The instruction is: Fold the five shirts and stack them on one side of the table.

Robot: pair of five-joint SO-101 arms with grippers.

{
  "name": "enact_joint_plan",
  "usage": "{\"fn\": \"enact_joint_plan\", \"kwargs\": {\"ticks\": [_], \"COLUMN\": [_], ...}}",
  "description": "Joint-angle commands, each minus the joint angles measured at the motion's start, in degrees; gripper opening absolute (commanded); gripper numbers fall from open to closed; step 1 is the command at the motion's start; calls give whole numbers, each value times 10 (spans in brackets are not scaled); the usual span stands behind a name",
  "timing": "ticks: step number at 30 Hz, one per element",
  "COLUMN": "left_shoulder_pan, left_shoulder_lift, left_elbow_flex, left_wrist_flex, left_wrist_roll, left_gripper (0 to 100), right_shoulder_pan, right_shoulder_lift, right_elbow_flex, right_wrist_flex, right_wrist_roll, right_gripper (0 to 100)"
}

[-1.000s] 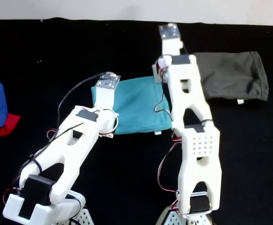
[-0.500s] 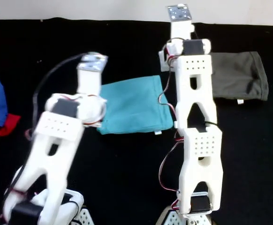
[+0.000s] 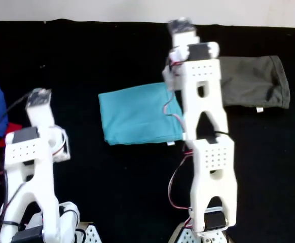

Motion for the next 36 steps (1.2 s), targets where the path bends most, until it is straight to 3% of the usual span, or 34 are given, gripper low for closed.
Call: {"fn": "enact_joint_plan", "kwargs": {"ticks": [1,7,14,25,28,32,36], "left_shoulder_pan": [-38,-44,-43,-43,-43,-43,-43], "left_shoulder_lift": [-19,-20,-20,-15,-15,-15,-15], "left_elbow_flex": [71,156,159,160,160,159,159], "left_wrist_flex": [-84,-188,-193,-202,-202,-202,-202], "left_wrist_roll": [-4,-4,-4,-4,-4,-4,-4], "left_gripper": [154,154,153,153,153,153,153], "right_shoulder_pan": [-43,-47,-41,-36,-35,-34,-31], "right_shoulder_lift": [-4,-2,37,149,167,171,170], "right_elbow_flex": [50,91,91,87,87,87,87], "right_wrist_flex": [8,-19,-44,-115,-110,-111,-109], "right_wrist_roll": [4,-64,-128,-130,-128,-127,-127], "right_gripper": [306,408,408,404,297,2,7]}}
